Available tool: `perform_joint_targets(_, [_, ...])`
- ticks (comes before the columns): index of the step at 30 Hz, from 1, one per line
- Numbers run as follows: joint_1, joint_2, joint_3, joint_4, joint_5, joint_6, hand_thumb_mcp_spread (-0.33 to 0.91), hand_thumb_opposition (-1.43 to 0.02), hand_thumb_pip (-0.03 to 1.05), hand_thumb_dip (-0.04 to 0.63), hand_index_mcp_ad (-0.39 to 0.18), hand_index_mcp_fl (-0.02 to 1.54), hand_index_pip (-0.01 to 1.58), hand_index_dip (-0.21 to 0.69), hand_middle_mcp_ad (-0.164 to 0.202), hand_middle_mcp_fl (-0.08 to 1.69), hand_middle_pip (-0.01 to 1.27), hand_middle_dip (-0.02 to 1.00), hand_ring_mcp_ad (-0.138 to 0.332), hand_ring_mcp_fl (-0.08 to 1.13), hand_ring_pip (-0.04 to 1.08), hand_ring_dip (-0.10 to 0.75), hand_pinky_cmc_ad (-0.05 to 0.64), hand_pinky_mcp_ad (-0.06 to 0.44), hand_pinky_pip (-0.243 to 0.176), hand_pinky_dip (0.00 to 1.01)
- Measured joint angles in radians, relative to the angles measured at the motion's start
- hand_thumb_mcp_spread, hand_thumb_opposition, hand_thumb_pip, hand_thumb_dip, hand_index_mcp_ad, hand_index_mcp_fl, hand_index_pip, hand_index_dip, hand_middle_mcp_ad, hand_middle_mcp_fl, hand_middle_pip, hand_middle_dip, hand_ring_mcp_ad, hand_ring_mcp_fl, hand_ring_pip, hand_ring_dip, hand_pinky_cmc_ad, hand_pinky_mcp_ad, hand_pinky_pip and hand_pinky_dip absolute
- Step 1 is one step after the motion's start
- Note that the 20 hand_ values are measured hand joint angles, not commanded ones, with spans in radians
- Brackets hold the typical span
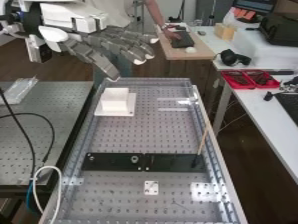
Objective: Grab the larger nut and place it in the white container
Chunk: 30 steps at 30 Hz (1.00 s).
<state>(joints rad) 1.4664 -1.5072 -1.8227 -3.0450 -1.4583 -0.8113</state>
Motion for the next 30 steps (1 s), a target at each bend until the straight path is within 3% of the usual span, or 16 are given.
perform_joint_targets(18, [-0.002,-0.002,0.002,-0.008,-0.008,0.002,0.0,-0.85,0.64,0.063,-0.089,0.03,0.12,-0.143,0.07,0.02,0.13,0.27,0.187,0.01,0.11,0.166,0.412,0.363,-0.105,0.53])
perform_joint_targets(30, [0.01,0.003,-0.015,-0.037,-0.054,0.054,0.0,-0.85,0.64,0.063,-0.084,0.04,0.12,-0.143,0.084,0.02,0.13,0.26,0.187,0.01,0.11,0.166,0.41,0.36,-0.105,0.53])
